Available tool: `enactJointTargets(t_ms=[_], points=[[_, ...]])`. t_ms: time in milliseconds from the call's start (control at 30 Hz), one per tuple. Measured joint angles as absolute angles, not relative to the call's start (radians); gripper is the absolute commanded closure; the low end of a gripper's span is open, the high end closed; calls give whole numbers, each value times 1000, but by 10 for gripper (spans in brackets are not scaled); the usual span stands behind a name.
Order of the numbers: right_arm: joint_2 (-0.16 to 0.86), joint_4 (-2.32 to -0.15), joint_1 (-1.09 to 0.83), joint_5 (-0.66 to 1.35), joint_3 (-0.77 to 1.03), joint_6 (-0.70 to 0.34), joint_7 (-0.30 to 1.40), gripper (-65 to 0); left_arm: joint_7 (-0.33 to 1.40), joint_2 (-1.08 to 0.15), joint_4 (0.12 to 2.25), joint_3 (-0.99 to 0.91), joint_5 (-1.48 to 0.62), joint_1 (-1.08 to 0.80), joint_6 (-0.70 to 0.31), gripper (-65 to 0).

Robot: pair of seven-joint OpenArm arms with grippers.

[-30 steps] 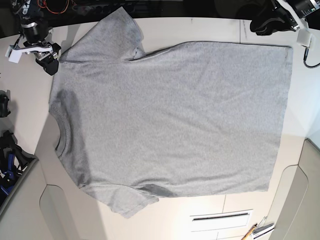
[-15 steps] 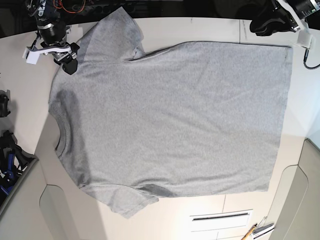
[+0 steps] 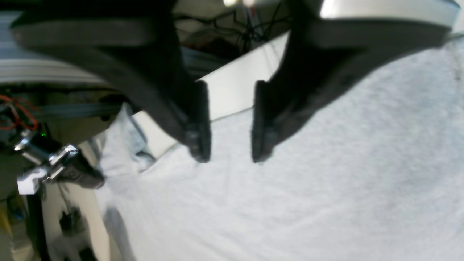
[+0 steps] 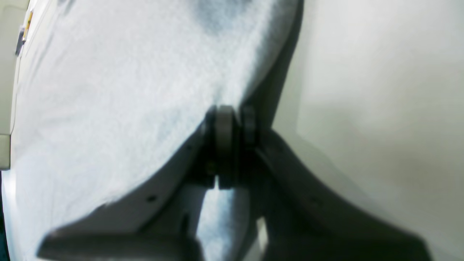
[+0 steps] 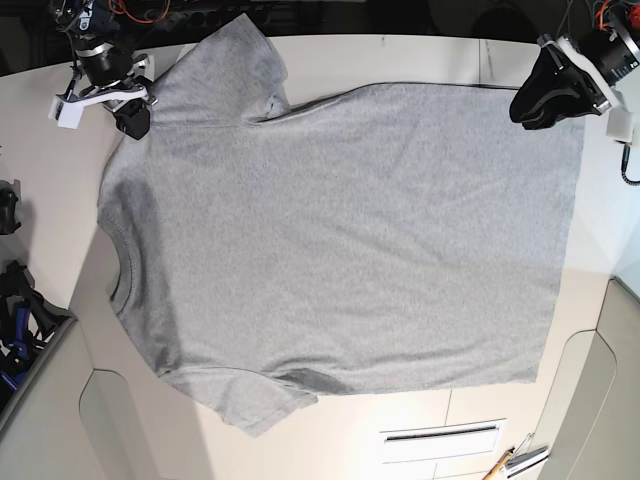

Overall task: Fold the T-shirt properly
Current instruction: 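Move both grippers down to the shirt's shoulder corners and grasp them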

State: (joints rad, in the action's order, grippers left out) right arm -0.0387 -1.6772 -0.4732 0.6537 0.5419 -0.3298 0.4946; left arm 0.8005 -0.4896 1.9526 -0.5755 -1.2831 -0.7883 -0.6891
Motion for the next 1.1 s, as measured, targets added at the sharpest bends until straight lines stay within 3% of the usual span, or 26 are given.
enactJointTargets(t_ms=[100, 400, 800, 1100], points=[[-39, -1677, -474, 654, 542, -329, 495, 0, 802, -490, 1818, -575, -1257, -716, -690, -326], [-39, -1677, -473, 654, 542, -330, 494, 0, 813, -501, 1450, -574, -1267, -622, -686, -328], [-39, -1677, -473, 654, 542, -329, 494, 0, 836, -549, 1385, -782, -1297, -620, -686, -328], [-39, -1677, -473, 670, 542, -330, 495, 0, 819, -548, 1285, -789, -1246, -613, -684, -328]])
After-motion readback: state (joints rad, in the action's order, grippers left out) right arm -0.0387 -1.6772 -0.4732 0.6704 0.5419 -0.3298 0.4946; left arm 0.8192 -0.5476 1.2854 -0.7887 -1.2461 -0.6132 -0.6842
